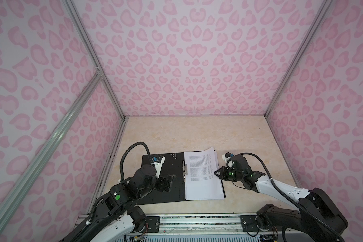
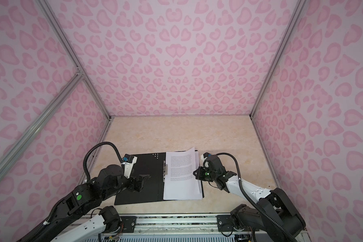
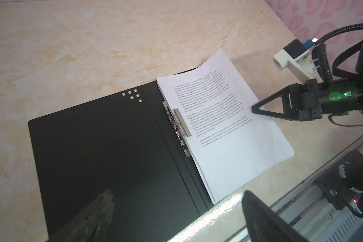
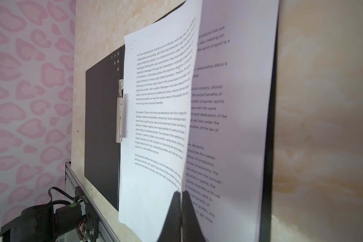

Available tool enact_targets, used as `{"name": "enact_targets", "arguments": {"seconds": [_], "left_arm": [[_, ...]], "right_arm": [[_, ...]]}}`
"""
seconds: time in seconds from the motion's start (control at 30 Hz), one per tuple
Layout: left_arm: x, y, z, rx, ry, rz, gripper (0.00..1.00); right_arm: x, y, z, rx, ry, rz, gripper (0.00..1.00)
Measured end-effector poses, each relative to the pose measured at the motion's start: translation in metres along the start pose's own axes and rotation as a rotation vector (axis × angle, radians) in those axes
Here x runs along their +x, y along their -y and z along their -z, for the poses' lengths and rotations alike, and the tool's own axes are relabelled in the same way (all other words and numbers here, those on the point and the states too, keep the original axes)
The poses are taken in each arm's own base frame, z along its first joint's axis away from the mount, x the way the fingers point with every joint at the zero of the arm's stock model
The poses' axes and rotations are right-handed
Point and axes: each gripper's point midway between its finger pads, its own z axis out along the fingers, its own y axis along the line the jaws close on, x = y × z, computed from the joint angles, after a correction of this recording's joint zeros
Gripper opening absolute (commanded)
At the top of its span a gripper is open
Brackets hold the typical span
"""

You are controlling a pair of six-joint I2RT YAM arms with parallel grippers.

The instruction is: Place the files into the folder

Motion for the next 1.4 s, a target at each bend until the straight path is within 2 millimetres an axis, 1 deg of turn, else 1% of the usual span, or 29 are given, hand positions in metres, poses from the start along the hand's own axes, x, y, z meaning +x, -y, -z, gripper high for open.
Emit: {"name": "enact_targets", "arguments": {"seconds": [0.13, 0.2, 0.3, 0.37, 0.5, 0.67, 0.7, 0.83, 0.87, 0.93, 1.0, 1.1, 1.17, 1.27, 1.33, 1.4], "left_arm": [[0.000, 0.001, 0.000, 0.004, 0.000, 0.000, 0.97], [0.000, 0.001, 0.000, 0.005, 0.001, 0.000, 0.97], [0.000, 0.001, 0.000, 0.005, 0.001, 0.000, 0.97], [0.000, 0.001, 0.000, 0.005, 0.001, 0.000, 0.97], [0.000, 0.001, 0.000, 0.006, -0.001, 0.000, 0.97], [0.002, 0.002, -0.002, 0.006, -0.013, -0.002, 0.97], [0.002, 0.003, -0.003, 0.010, -0.018, -0.002, 0.97], [0.006, 0.001, -0.010, -0.009, -0.045, 0.068, 0.97], [0.010, 0.002, -0.015, -0.011, -0.053, 0.100, 0.97], [0.026, 0.001, -0.029, -0.019, -0.104, 0.157, 0.97], [0.050, -0.002, -0.045, -0.037, -0.185, 0.206, 0.97], [0.075, -0.002, -0.062, -0.041, -0.265, 0.261, 0.98], [0.082, -0.001, -0.069, -0.040, -0.283, 0.288, 0.99], [0.094, 0.002, -0.080, -0.025, -0.315, 0.327, 0.90], [0.105, 0.007, -0.088, 0.010, -0.342, 0.344, 0.91], [0.115, 0.014, -0.094, 0.052, -0.374, 0.371, 0.92]], "right_arm": [[0.001, 0.000, -0.001, -0.002, -0.003, 0.003, 0.01], [0.001, -0.001, -0.001, -0.003, -0.003, 0.004, 0.12], [0.004, 0.002, -0.001, 0.000, -0.004, 0.003, 0.23], [0.006, 0.004, -0.002, 0.002, -0.006, 0.001, 0.27], [0.010, 0.008, -0.002, 0.010, -0.012, -0.003, 0.43], [0.009, 0.012, -0.002, 0.030, -0.003, 0.007, 0.70], [0.008, 0.014, -0.001, 0.038, 0.001, 0.008, 0.74], [0.003, 0.024, 0.004, 0.078, 0.015, 0.017, 0.85], [0.000, 0.028, 0.006, 0.088, 0.024, 0.016, 0.87], [-0.005, 0.033, 0.010, 0.102, 0.036, 0.014, 0.87], [-0.010, 0.039, 0.013, 0.114, 0.044, 0.008, 0.85], [-0.014, 0.044, 0.016, 0.130, 0.045, 0.008, 0.84], [-0.015, 0.047, 0.015, 0.135, 0.038, 0.007, 0.84], [-0.015, 0.054, 0.011, 0.147, 0.012, -0.002, 0.84], [-0.015, 0.057, 0.007, 0.145, -0.003, -0.009, 0.83], [-0.018, 0.055, 0.004, 0.125, 0.007, -0.007, 0.83]]}}
